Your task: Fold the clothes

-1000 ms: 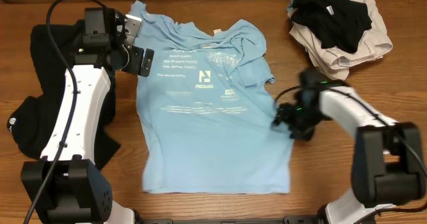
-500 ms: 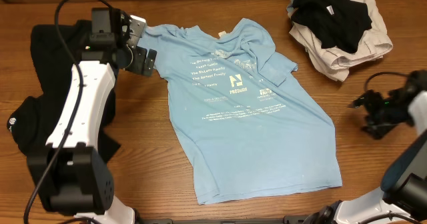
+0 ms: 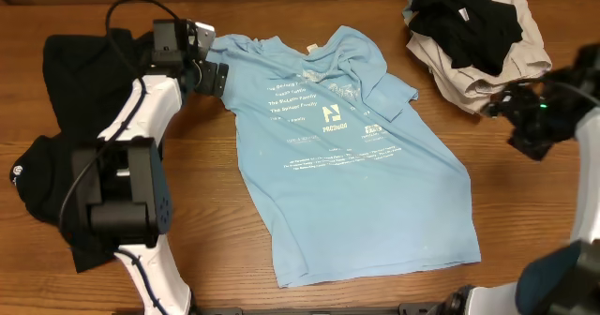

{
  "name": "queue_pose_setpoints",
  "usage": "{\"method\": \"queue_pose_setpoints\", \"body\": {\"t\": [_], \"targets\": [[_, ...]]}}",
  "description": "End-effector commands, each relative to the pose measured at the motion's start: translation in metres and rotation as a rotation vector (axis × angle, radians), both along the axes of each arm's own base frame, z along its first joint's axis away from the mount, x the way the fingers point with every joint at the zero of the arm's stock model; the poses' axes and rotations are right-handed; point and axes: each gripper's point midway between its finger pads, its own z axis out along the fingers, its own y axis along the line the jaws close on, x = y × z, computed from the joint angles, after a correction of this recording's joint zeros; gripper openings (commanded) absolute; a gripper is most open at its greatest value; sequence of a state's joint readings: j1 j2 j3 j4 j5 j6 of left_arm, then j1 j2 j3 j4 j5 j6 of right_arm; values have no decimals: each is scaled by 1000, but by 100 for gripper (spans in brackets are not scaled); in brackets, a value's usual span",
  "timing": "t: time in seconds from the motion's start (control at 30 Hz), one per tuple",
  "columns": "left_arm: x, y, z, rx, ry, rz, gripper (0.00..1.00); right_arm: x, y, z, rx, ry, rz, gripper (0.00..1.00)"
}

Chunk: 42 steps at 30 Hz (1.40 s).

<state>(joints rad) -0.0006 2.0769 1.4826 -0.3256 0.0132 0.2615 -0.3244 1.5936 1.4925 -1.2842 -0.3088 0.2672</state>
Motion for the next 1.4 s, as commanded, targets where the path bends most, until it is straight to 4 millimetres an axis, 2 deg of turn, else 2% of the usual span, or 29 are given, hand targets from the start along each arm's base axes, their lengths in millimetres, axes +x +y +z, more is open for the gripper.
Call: {"method": "queue_pose_setpoints", "body": {"t": [0.0, 0.17, 0.37, 0.43, 0.5, 0.6, 0.67, 0.7, 0.73, 0.9, 1.1, 1.17, 1.33, 1.37], "targets": [[7, 0, -21, 2, 17, 28, 93, 2, 32, 15, -74, -27, 102, 79], [12, 1, -36, 0, 16, 33, 89, -1, 82, 10, -157, 6, 203, 78], [13, 1, -54, -17, 32, 58, 75, -9, 126, 9, -217, 2, 314, 78], [13, 1, -68, -18, 46, 60, 68, -13, 143, 9, -214, 1, 351, 77], [11, 1, -79, -28, 63, 75, 61, -17, 151, 8, -215, 2, 377, 77], [8, 1, -89, -31, 85, 84, 45, -22, 159, 8, -217, 12, 400, 77], [7, 1, -90, -31, 89, 84, 23, -25, 162, 7, -214, 23, 398, 77], [6, 2, -90, -33, 94, 88, 8, -27, 163, 6, -212, 29, 396, 77], [4, 3, -88, -33, 103, 102, 4, -30, 165, 5, -210, 39, 394, 77], [-17, 19, -73, 1, 227, 207, 4, -42, 176, -3, -189, 91, 339, 77], [-58, 26, -48, -2, 457, 275, 4, -58, 203, -28, -156, 137, 316, 77], [-81, 30, -30, 5, 571, 295, 4, -67, 214, -45, -141, 153, 337, 77], [-103, 42, 10, -32, 673, 345, 4, -76, 222, -67, -117, 174, 367, 77], [-106, 44, 27, -72, 681, 353, 4, -78, 221, -69, -121, 179, 369, 77]]}}
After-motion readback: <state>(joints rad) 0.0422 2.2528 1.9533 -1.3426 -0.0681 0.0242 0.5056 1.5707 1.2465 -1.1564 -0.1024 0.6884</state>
